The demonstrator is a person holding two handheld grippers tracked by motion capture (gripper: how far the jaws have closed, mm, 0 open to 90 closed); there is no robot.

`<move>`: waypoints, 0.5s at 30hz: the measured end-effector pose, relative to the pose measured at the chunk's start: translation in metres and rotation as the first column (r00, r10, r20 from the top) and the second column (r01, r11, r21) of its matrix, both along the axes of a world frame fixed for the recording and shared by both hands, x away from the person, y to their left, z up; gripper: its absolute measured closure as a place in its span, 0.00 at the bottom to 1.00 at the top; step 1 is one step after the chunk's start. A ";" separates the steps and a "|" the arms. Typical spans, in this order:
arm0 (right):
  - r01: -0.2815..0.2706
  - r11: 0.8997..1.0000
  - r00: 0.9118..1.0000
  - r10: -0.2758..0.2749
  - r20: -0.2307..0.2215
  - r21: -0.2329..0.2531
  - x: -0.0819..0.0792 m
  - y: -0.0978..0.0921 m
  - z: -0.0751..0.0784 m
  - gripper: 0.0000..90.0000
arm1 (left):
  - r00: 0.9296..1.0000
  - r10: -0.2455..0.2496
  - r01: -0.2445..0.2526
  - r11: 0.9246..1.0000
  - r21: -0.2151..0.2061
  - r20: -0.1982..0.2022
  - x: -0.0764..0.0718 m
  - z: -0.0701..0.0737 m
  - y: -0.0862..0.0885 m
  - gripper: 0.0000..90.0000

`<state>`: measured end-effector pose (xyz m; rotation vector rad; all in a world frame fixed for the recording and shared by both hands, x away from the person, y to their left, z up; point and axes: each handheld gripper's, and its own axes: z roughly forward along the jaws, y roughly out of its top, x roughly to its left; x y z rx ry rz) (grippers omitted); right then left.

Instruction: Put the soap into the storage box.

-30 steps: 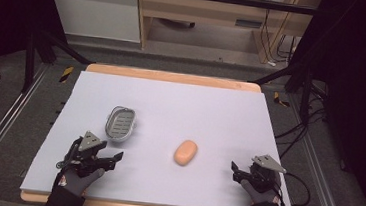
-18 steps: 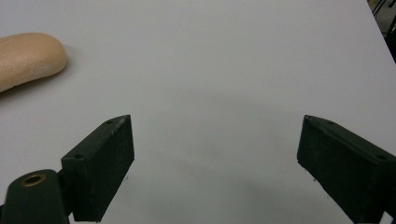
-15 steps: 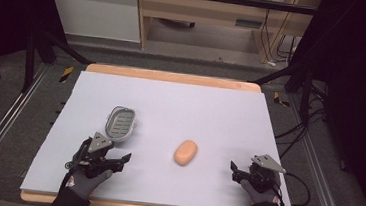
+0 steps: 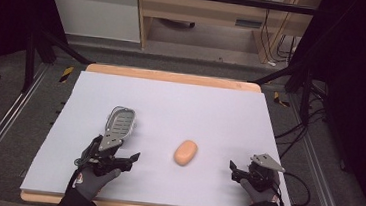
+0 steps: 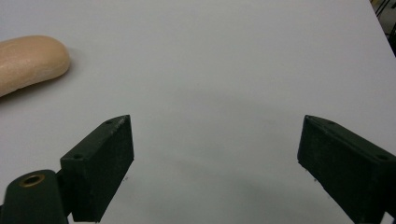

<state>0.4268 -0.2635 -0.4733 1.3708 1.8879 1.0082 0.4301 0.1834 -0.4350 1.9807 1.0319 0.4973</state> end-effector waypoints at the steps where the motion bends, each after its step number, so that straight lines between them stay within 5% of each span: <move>1: 0.001 1.000 1.000 -0.001 0.002 0.001 0.000 0.000 0.000 0.12 | 1.000 -0.003 0.003 1.000 -0.002 0.004 0.000 0.001 -0.002 0.28; 15: 0.003 1.000 1.000 -0.003 0.007 -0.003 -0.001 0.000 0.003 0.12 | 0.998 -0.059 0.059 0.998 -0.010 0.014 0.009 0.012 -0.035 0.28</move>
